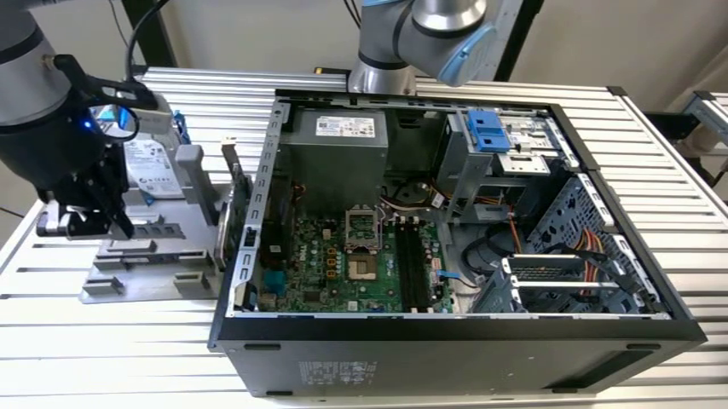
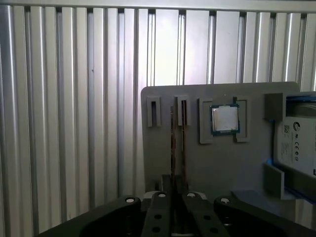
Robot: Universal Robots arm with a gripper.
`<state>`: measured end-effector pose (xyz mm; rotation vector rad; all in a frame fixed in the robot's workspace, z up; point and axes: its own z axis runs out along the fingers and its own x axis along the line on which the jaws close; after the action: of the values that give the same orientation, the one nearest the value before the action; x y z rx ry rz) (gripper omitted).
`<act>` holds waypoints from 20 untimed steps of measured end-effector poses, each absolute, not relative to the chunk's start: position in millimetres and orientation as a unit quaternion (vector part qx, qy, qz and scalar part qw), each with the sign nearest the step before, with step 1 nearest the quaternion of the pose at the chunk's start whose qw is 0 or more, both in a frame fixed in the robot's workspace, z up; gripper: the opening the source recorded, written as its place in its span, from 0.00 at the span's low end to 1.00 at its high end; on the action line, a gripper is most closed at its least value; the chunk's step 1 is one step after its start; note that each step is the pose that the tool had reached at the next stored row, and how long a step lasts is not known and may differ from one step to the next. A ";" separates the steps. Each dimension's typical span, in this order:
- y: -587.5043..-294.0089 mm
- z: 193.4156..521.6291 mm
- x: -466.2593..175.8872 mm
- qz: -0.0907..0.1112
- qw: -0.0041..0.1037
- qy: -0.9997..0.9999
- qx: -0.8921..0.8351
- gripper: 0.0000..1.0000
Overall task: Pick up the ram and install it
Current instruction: 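Pick up the ram and move it above insertion slot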
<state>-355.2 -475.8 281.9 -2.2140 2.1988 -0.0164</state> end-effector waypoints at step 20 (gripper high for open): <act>-475.8 304.9 -355.2 0.019 0.021 0.704 -0.709 0.00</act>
<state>-355.2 -475.8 304.9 -2.1988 2.1833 0.0593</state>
